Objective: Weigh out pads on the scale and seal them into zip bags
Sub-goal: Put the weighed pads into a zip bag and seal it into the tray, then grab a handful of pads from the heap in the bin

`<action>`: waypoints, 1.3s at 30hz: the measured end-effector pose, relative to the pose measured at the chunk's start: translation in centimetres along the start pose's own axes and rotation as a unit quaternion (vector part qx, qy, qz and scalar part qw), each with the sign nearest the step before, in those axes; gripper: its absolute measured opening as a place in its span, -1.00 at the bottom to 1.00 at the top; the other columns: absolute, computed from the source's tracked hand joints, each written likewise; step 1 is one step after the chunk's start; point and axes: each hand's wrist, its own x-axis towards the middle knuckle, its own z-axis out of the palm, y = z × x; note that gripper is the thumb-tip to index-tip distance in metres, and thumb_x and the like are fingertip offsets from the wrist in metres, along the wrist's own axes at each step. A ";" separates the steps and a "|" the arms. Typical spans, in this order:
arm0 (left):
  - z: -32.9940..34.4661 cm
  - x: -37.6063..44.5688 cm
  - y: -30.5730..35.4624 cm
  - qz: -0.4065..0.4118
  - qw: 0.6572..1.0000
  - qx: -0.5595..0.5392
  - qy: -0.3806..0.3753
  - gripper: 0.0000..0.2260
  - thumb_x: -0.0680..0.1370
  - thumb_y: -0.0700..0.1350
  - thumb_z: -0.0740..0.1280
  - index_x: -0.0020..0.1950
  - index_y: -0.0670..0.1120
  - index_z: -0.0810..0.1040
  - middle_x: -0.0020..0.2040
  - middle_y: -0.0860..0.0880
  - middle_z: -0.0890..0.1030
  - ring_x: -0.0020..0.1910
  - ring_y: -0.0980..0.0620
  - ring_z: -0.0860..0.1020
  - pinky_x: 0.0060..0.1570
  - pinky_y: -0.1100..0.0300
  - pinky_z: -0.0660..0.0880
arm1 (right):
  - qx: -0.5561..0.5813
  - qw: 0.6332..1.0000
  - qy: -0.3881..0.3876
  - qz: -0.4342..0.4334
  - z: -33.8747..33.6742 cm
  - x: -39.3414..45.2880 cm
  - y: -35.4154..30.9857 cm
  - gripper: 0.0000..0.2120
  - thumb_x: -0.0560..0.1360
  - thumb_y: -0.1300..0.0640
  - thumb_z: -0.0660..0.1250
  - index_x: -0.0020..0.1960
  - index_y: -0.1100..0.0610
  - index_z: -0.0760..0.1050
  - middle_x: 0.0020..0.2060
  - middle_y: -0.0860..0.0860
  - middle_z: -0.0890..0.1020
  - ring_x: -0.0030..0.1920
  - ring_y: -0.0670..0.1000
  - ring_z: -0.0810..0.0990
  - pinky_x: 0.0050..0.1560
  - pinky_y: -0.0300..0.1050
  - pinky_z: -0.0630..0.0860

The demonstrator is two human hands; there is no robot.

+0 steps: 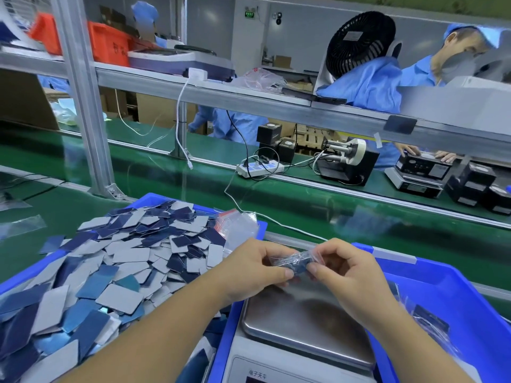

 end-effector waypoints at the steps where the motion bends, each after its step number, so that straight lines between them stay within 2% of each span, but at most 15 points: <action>1: -0.1 0.0 0.0 0.004 1.000 -0.013 -0.002 -0.69 0.53 -0.36 0.39 0.21 -0.07 0.68 0.07 -0.19 0.70 0.00 -0.02 0.63 0.11 0.03 0.62 | 0.001 1.000 0.003 0.001 0.0 0.1 -0.1 -0.73 0.45 0.35 0.47 -0.15 -0.04 0.60 -0.30 -0.04 0.65 -0.26 0.00 0.63 -0.19 -0.20 0.53; 4: -0.1 -0.3 0.5 0.022 0.998 -0.065 -0.002 -0.67 0.51 -0.30 0.42 0.19 0.03 0.68 0.13 -0.05 0.70 0.01 0.06 0.65 0.03 0.14 0.61 | -0.011 1.000 0.014 0.012 -0.5 0.4 -0.9 -0.75 0.46 0.35 0.46 -0.19 0.00 0.61 -0.35 -0.02 0.65 -0.32 -0.07 0.58 -0.22 -0.21 0.52; 7: -0.1 -0.3 0.6 0.029 0.997 -0.050 0.042 -0.73 0.58 -0.32 0.37 0.17 0.00 0.63 0.10 -0.03 0.72 0.07 0.02 0.67 0.05 0.20 0.59 | -0.049 0.997 0.052 0.012 -2.1 0.7 -1.9 -0.70 0.45 0.36 0.46 -0.25 -0.03 0.61 -0.37 -0.06 0.65 -0.35 -0.02 0.60 -0.19 -0.06 0.57; 12: -0.6 -0.3 0.3 0.043 0.994 0.025 0.100 -0.77 0.59 -0.31 0.34 0.06 0.01 0.65 -0.09 0.05 0.73 -0.10 0.08 0.69 -0.13 0.32 0.55 | -0.081 0.981 0.172 0.028 -7.5 -0.5 -1.8 -0.66 0.45 0.28 0.44 -0.27 -0.18 0.63 -0.43 -0.09 0.65 -0.41 -0.11 0.57 -0.31 -0.26 0.54; 14: -0.6 -0.3 0.0 0.047 0.992 0.055 0.105 -0.78 0.58 -0.29 0.37 0.02 0.03 0.66 -0.11 0.03 0.73 -0.14 0.10 0.66 -0.14 0.37 0.53 | -0.102 0.973 0.199 0.060 -8.7 -1.7 -0.7 -0.65 0.46 0.28 0.44 -0.29 -0.17 0.62 -0.44 -0.09 0.64 -0.40 -0.09 0.58 -0.28 -0.23 0.55; 17: -0.4 -0.3 -0.5 0.052 0.988 0.098 0.110 -0.75 0.55 -0.28 0.41 -0.04 0.10 0.67 -0.15 0.07 0.72 -0.20 0.14 0.64 -0.09 0.35 0.54 | -0.140 0.958 0.218 0.120 -9.3 -3.9 1.7 -0.75 0.46 0.26 0.43 -0.28 -0.07 0.61 -0.39 -0.03 0.66 -0.30 0.08 0.64 -0.16 -0.04 0.59; 19: -0.3 -0.3 -0.8 0.053 0.985 0.118 0.112 -0.75 0.55 -0.27 0.41 -0.06 0.11 0.68 -0.19 0.10 0.71 -0.22 0.15 0.62 -0.04 0.29 0.55 | -0.221 0.940 0.234 0.114 -9.7 -5.3 2.8 -0.84 0.48 0.24 0.40 -0.23 0.02 0.60 -0.31 -0.01 0.64 -0.23 0.12 0.61 -0.14 -0.06 0.53; 20: -0.2 -0.3 -1.0 0.053 0.984 0.125 0.115 -0.75 0.55 -0.27 0.40 -0.07 0.11 0.68 -0.20 0.09 0.71 -0.22 0.16 0.62 -0.03 0.27 0.55 | -0.296 0.920 0.239 0.089 -10.0 -5.9 3.2 -0.87 0.47 0.25 0.39 -0.21 0.06 0.60 -0.29 -0.02 0.60 -0.22 0.11 0.58 -0.16 -0.09 0.43; 22: -0.3 -0.3 -1.1 0.059 0.981 0.137 0.123 -0.73 0.55 -0.28 0.39 -0.11 0.12 0.68 -0.23 0.09 0.70 -0.24 0.17 0.60 -0.03 0.27 0.53 | -0.414 0.881 0.224 0.048 -10.6 -6.6 3.4 -0.90 0.45 0.29 0.36 -0.18 0.15 0.62 -0.26 -0.01 0.52 -0.22 0.08 0.49 -0.20 -0.14 0.27; 23: -0.3 -0.3 -1.0 0.065 0.980 0.139 0.127 -0.72 0.55 -0.29 0.38 -0.11 0.12 0.68 -0.25 0.11 0.69 -0.25 0.17 0.60 -0.03 0.26 0.53 | -0.437 0.876 0.197 0.059 -10.8 -6.8 3.5 -0.89 0.45 0.30 0.34 -0.16 0.15 0.62 -0.23 0.00 0.50 -0.21 0.07 0.47 -0.19 -0.15 0.27; 27: -0.4 -0.5 -0.6 0.074 0.978 0.141 0.138 -0.73 0.57 -0.32 0.34 -0.12 0.06 0.66 -0.31 0.11 0.66 -0.27 0.21 0.59 -0.13 0.37 0.51 | -0.474 0.851 0.000 0.226 -9.8 -8.0 3.7 -0.88 0.44 0.17 0.29 -0.22 0.05 0.57 -0.26 -0.06 0.57 -0.16 0.08 0.54 -0.21 -0.07 0.50; 28: -0.4 -0.6 -0.4 0.069 0.977 0.146 0.139 -0.74 0.57 -0.32 0.33 -0.11 0.04 0.65 -0.30 0.09 0.65 -0.28 0.21 0.58 -0.15 0.36 0.50 | -0.464 0.850 -0.023 0.247 -9.5 -8.4 3.6 -0.87 0.44 0.15 0.27 -0.25 0.02 0.55 -0.29 -0.06 0.60 -0.17 0.07 0.56 -0.22 -0.07 0.53; 31: -0.7 -0.6 0.7 0.038 0.972 0.197 0.119 -0.79 0.58 -0.23 0.33 -0.08 0.07 0.65 -0.24 0.05 0.67 -0.25 0.17 0.56 -0.20 0.31 0.49 | -0.436 0.869 0.003 0.235 -8.8 -8.0 2.4 -0.83 0.45 0.14 0.26 -0.30 0.01 0.53 -0.36 -0.07 0.61 -0.24 0.04 0.56 -0.24 -0.06 0.56; 35: -2.1 -0.8 2.9 0.038 0.959 0.275 0.050 -0.89 0.60 -0.04 0.33 -0.03 0.13 0.64 -0.36 0.20 0.56 -0.41 0.23 0.45 -0.44 0.43 0.37 | -0.441 0.883 0.015 0.158 -5.7 -6.4 -0.3 -0.83 0.48 0.14 0.25 -0.25 0.06 0.55 -0.31 -0.04 0.61 -0.24 0.08 0.56 -0.21 -0.01 0.56; 39: -4.8 -2.0 3.4 0.043 0.937 0.340 0.066 -0.89 0.60 0.07 0.32 -0.09 0.14 0.62 -0.43 0.17 0.42 -0.46 0.18 0.35 -0.48 0.41 0.31 | -0.428 0.901 0.000 0.072 -0.9 -4.7 -3.2 -0.85 0.50 0.13 0.27 -0.19 0.06 0.58 -0.23 -0.01 0.59 -0.18 0.13 0.55 -0.14 0.07 0.55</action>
